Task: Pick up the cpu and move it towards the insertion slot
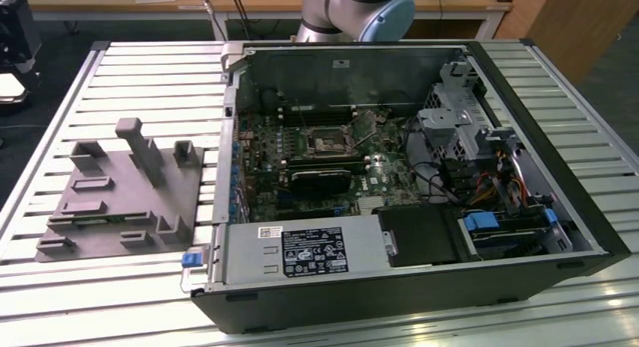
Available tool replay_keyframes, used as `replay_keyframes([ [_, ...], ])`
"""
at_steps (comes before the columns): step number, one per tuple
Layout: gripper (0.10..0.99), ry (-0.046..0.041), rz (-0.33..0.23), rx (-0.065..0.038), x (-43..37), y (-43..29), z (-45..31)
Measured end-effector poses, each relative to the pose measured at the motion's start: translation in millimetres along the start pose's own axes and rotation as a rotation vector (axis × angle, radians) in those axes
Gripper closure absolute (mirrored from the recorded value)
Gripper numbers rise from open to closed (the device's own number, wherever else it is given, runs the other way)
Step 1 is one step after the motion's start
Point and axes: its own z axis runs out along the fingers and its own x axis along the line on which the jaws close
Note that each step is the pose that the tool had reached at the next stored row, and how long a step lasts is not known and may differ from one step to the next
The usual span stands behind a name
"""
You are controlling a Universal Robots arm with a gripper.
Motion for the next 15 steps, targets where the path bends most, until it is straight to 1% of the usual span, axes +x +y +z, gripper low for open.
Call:
replay_keyframes([
  [6, 0.545, -0.0001, 0.001, 0.000, -15.4, -0.5, 0.1],
  [15, 0.545, -0.0002, 0.002, 0.000, -35.2, -1.0, 0.1],
])
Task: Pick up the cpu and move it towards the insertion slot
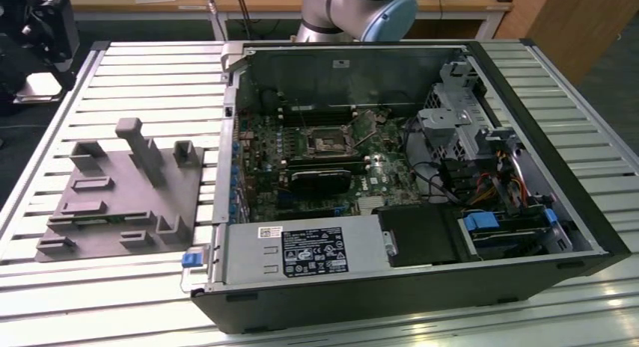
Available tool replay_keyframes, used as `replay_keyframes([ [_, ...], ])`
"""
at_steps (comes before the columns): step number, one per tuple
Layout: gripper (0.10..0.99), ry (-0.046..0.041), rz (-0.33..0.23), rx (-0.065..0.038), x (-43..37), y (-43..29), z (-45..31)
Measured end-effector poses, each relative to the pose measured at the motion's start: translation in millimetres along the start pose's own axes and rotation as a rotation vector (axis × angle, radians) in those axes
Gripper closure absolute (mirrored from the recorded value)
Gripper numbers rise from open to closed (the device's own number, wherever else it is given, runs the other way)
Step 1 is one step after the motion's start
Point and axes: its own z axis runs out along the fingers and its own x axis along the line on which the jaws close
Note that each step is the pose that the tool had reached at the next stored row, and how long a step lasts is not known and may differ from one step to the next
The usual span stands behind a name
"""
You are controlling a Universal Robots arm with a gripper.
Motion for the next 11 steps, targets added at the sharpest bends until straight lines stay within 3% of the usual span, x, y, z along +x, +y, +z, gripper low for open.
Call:
replay_keyframes([
  [11, 0.545, 0.0000, 0.000, 0.000, -18.8, 0.0, 0.1],
])
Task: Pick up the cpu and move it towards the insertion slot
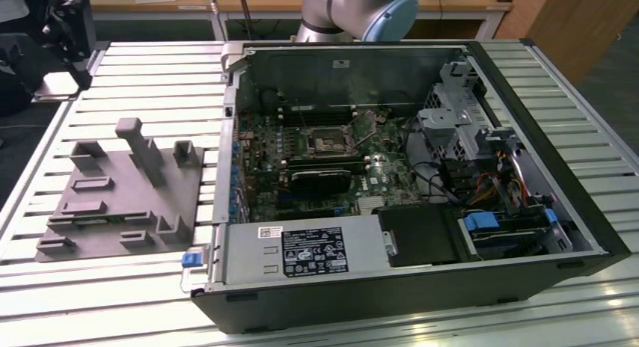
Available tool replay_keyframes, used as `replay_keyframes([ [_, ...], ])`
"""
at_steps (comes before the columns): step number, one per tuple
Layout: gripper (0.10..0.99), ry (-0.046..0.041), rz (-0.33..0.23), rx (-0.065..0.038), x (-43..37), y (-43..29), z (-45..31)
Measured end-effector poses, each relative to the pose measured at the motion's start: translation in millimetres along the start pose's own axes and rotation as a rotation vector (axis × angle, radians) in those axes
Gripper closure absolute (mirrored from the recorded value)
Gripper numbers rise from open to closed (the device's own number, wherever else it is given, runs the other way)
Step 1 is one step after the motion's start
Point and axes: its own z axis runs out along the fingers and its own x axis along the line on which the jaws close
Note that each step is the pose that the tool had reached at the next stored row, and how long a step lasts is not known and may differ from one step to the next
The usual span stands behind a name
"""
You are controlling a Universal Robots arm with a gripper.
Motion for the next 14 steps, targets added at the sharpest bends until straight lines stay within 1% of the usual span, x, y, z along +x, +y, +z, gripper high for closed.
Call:
replay_keyframes([
  [8, 0.545, -0.0001, 0.000, 0.000, -12.7, 0.9, 0.1],
  [14, 0.545, 0.0001, 0.000, 0.000, -21.5, 4.3, 0.2],
])
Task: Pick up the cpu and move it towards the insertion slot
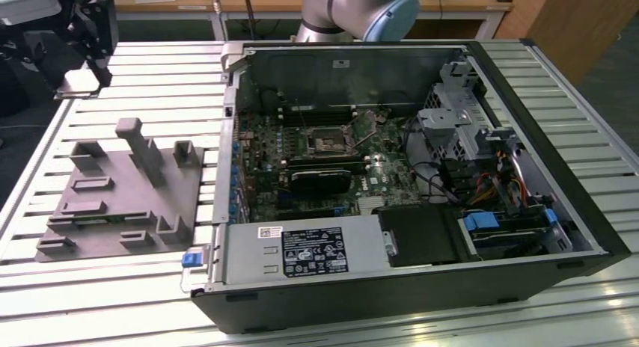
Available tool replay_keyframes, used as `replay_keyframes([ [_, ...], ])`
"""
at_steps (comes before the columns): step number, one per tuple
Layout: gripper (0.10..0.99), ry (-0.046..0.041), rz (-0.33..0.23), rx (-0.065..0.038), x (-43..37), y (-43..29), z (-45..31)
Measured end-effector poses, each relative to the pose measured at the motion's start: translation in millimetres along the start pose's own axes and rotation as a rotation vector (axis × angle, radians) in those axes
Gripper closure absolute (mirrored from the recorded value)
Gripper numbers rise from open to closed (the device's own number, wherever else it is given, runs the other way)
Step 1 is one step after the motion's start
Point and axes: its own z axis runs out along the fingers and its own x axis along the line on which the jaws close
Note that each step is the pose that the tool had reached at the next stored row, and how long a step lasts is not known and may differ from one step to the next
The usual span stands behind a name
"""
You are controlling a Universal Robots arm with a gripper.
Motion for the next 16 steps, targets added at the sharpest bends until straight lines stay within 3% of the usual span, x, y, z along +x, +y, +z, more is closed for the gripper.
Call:
replay_keyframes([
  [16, 0.545, 0.0001, 0.000, 0.000, -25.2, 12.3, 0.6],
])
